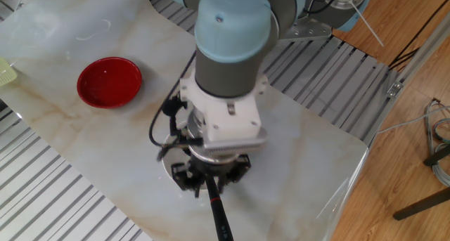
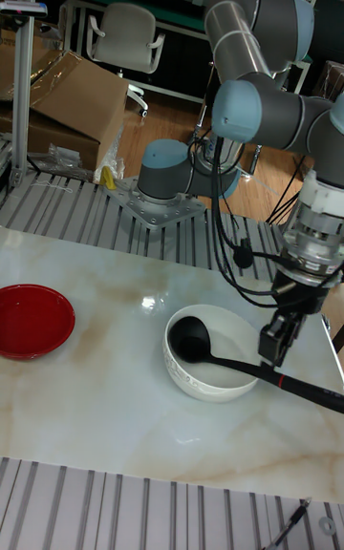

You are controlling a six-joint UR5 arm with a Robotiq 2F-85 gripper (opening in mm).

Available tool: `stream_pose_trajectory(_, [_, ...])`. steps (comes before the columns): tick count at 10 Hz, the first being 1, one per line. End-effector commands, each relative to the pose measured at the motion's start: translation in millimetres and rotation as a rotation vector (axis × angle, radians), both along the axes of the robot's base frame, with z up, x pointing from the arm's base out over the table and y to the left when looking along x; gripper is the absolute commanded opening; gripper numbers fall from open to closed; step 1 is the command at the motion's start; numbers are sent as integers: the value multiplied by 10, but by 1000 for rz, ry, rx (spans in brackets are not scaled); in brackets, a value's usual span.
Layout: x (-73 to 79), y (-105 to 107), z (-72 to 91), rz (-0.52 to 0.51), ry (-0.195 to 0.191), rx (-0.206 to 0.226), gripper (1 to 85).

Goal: Scoop water with a large spoon from one bowl to another

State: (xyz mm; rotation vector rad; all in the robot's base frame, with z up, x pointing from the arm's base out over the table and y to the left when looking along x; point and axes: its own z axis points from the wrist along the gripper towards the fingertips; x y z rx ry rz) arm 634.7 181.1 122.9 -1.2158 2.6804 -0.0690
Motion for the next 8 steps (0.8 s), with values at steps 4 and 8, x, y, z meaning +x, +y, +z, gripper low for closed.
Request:
stream_pose_trajectory(4, [-122, -361, -14, -252, 20, -30, 13])
stream_pose_trajectory(8, [-152, -331, -31, -274, 15, 8, 13])
